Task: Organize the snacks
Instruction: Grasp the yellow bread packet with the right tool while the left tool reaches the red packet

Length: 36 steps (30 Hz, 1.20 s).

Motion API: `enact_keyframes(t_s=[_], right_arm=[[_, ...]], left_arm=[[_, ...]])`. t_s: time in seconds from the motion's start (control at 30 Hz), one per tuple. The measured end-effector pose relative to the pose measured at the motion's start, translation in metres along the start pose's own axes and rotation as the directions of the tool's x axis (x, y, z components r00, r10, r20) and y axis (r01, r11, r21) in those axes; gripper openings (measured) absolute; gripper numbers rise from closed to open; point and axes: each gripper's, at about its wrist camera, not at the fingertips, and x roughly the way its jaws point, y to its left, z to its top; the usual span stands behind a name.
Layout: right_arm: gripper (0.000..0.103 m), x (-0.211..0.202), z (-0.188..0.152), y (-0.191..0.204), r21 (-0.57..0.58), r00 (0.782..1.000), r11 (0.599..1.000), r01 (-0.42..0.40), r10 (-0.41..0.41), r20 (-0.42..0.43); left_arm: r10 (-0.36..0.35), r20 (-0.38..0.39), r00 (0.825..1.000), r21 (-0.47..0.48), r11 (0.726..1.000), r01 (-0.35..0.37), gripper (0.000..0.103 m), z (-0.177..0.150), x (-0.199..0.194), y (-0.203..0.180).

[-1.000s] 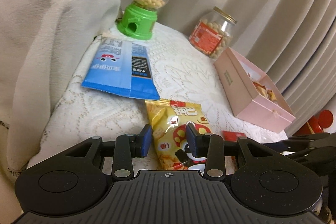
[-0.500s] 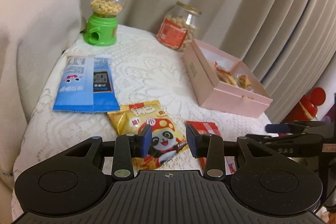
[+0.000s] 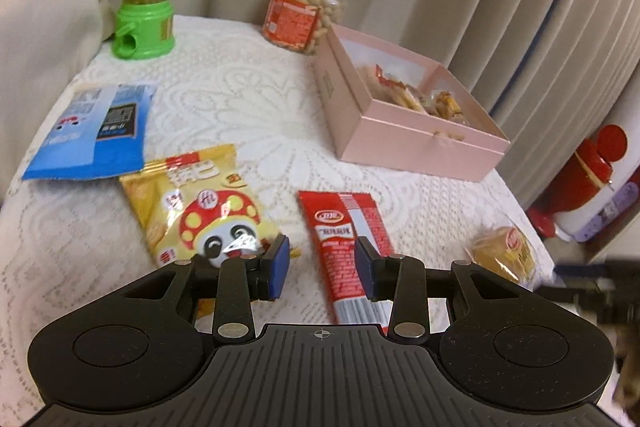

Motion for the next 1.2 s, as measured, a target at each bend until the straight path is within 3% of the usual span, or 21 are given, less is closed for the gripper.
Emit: enact_keyframes(t_s=[0.1,0.17,0.23,0.4,0.5,0.6,0.7,0.83,0.9,1.07,1.13,1.2], right_arm=[[0.077,0.013,-0.014,0.001,0.005,0.996,0.997,-0.075,0.075,-0.052],[0.077,0.024,-0.016,0.006,-0.006,0.996,0.997,-0.072,0.072,-0.053],[0.077,0.032,-0.012,0.01,-0.004,0.997,0.998,-0.061,0.061,-0.037],[0.078,0.055,0.009,0.009,0.042,0.999,0.999,-0.029,0.027,0.039],[0.08,0.07,0.018,0.007,0.082,0.997,0.997,-0.013,0.007,0.081],[0.084,0.074,0.021,0.005,0.089,0.995,0.996,-0.006,-0.003,0.103],[0.086,0.075,0.013,0.008,0.06,0.99,0.998,0.002,-0.01,0.138],[0.087,0.072,0.005,0.01,0.038,0.984,0.999,0.004,-0.011,0.175],[0.088,0.072,0.006,0.01,0.043,0.985,0.999,0.001,-0.008,0.175],[0.089,0.072,0.005,0.011,0.046,0.984,0.999,0.001,-0.009,0.18],[0.089,0.072,0.004,0.011,0.05,0.983,0.999,-0.003,-0.006,0.183],[0.09,0.071,0.005,0.01,0.054,0.983,0.999,-0.006,-0.004,0.184]], left_arm=[[-0.003,-0.015,1.0,0.026,1.0,0.004,0.04,0.001,0.0,-0.006],[-0.043,-0.018,0.999,0.034,0.998,0.043,0.04,0.003,-0.006,-0.005],[-0.045,0.03,0.999,0.011,0.999,0.045,0.04,0.006,-0.02,0.004],[0.105,0.127,0.986,-0.15,0.985,-0.086,0.04,0.016,-0.04,0.048],[0.166,0.108,0.98,-0.243,0.961,-0.135,0.04,0.016,-0.036,0.072],[0.187,0.071,0.98,-0.271,0.949,-0.162,0.04,0.014,-0.023,0.081],[0.161,0.049,0.986,-0.229,0.962,-0.146,0.041,0.014,-0.009,0.073],[0.082,0.037,0.996,-0.053,0.995,-0.08,0.041,0.015,0.007,0.042],[0.055,0.028,0.998,-0.02,0.998,-0.055,0.041,0.014,0.01,0.033],[0.123,0.067,0.99,-0.036,0.992,-0.121,0.041,0.014,-0.011,0.026],[0.051,0.03,0.998,-0.051,0.997,-0.05,0.04,0.019,-0.016,0.021],[-0.084,-0.071,0.994,-0.065,0.995,0.08,0.041,0.019,-0.015,0.015]])
